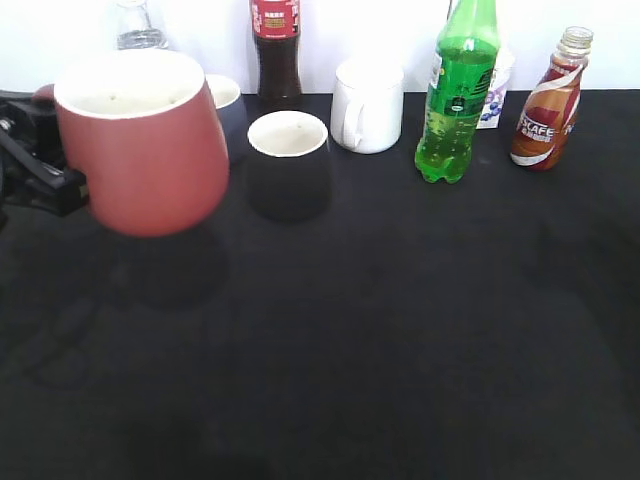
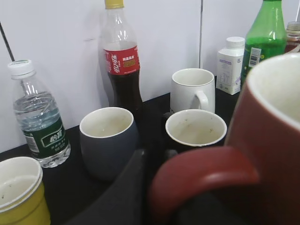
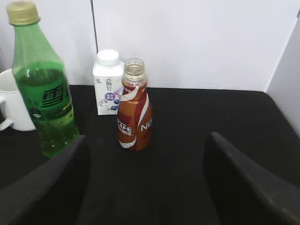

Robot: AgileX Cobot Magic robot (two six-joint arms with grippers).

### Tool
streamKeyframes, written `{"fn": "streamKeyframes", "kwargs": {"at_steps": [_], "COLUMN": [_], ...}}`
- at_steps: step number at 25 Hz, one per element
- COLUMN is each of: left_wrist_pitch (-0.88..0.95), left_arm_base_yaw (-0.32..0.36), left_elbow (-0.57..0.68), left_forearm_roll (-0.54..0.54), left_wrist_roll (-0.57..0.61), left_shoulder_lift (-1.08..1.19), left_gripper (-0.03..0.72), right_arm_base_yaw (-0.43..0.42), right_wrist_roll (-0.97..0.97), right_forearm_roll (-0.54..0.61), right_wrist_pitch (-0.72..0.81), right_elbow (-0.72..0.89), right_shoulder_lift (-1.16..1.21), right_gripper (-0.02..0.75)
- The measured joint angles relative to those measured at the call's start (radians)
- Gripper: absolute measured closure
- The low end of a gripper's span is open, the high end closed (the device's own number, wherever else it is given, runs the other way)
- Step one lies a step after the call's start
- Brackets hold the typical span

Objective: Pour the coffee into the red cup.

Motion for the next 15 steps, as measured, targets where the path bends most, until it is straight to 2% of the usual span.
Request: {"fn": "streamKeyframes", "kwargs": {"at_steps": [15], "left_wrist_pitch": [0.000], "left_arm_base_yaw": [0.000], "left_elbow": [0.000], "left_forearm_roll": [0.000], "left_wrist_roll": [0.000], "left_shoulder_lift": [0.000], "left_gripper": [0.620], "right_arm_base_yaw": [0.000], "right_wrist_roll": [0.000], "right_forearm_roll": [0.000], "right_wrist_pitch": [-0.741], "right_elbow": [-0.001], "right_shoulder_lift": [0.707], "right_gripper": [0.150]}}
